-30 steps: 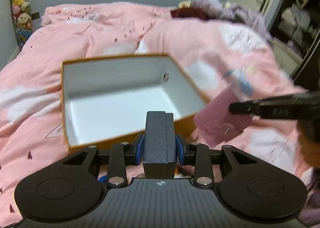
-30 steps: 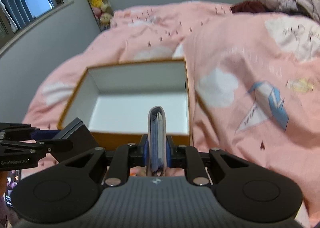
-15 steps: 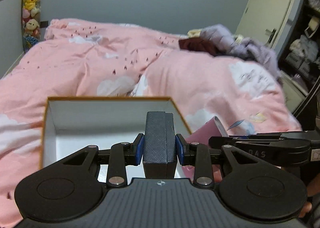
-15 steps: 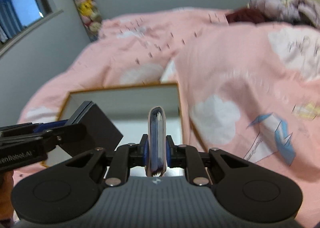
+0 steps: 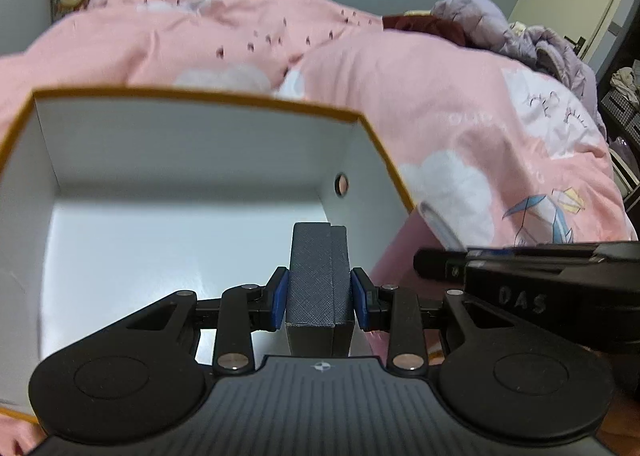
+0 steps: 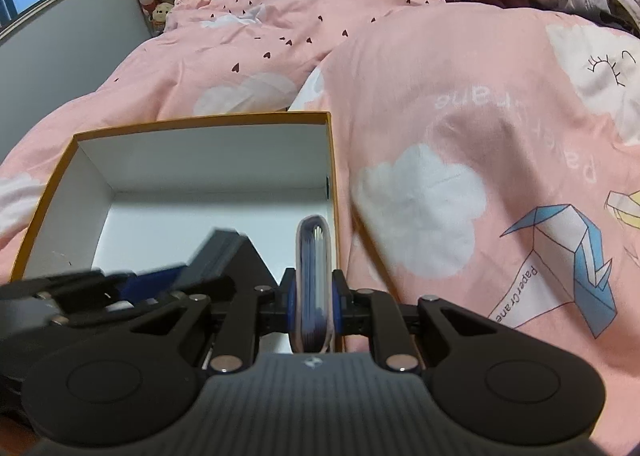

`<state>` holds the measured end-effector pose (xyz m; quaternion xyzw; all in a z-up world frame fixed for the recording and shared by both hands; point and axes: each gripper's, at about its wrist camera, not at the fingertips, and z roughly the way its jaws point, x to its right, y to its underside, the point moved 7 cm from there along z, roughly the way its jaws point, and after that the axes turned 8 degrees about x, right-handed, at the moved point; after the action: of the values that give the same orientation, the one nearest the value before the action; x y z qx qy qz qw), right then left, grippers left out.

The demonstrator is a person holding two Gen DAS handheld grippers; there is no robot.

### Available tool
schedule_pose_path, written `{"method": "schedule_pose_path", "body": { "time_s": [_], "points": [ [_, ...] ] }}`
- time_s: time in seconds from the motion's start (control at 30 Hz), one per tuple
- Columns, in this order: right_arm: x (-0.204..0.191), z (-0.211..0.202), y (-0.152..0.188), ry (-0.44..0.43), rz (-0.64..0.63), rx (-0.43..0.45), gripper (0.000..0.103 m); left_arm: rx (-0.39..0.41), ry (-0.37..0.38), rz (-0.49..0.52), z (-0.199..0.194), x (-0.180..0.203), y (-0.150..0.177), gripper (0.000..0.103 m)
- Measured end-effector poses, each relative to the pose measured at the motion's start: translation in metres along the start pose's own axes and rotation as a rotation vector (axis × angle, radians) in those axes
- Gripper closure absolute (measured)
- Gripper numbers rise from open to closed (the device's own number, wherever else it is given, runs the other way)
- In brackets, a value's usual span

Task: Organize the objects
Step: 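Carry both cases into the orange box and open both grippers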

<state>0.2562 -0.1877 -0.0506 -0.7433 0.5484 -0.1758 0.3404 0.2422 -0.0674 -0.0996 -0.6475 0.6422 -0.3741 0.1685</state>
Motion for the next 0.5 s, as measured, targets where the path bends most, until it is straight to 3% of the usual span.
{"method": "schedule_pose_path", "body": {
  "time_s": [0.23,0.37,0.5],
  "points": [
    [0.001,-0.002,0.003,-0.015,0.001,-0.006,0.085,-0.044,0.010,-0.027,0.008,0.002,0.013,0.065],
    [-0.002,-0.006,0.004,-0.066,0.037,-0.053,0.085,-0.092,0.023,-0.059,0.011,0.004,0.019,0.065],
    [-0.003,-0.003,0.009,-0.039,0.025,-0.064,0.084,-0.123,0.014,-0.063,0.017,0.004,0.026,0.065]
  ]
}}
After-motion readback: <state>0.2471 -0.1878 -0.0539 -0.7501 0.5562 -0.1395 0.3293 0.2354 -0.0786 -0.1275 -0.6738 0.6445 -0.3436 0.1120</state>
